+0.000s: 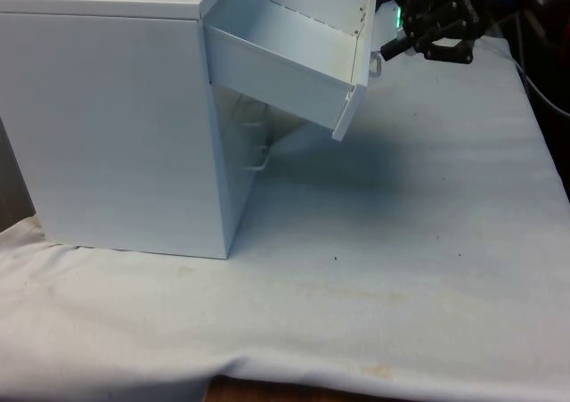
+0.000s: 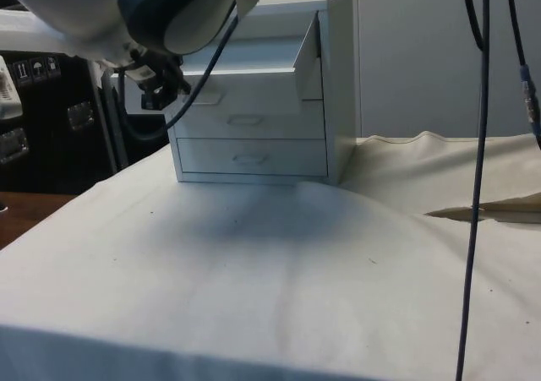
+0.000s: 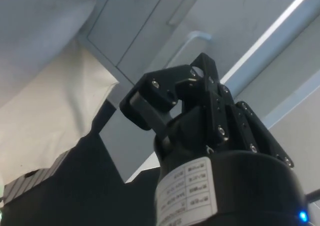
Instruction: Open the drawer, then close it.
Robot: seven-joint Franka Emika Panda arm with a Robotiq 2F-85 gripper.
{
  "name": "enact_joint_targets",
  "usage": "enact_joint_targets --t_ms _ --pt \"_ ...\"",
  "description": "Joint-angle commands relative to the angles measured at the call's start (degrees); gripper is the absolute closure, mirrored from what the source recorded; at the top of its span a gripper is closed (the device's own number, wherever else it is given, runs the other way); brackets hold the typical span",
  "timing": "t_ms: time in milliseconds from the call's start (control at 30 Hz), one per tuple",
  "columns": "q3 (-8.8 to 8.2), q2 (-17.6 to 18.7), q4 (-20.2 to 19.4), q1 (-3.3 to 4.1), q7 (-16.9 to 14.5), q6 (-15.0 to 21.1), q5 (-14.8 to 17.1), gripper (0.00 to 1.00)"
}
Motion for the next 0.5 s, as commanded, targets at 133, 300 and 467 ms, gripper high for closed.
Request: enact_joint_targets --t_ms 133,300,467 --pt "-0.34 -0.46 -0.92 -0.17 -0.40 1.15 -1.49 1.00" --pt "-0.86 -0.34 -1.15 -0.57 -0.63 1.15 -2.23 1.00" --pt "-1.09 -0.23 -1.03 -0.97 -0.92 1.15 -2.23 1.00"
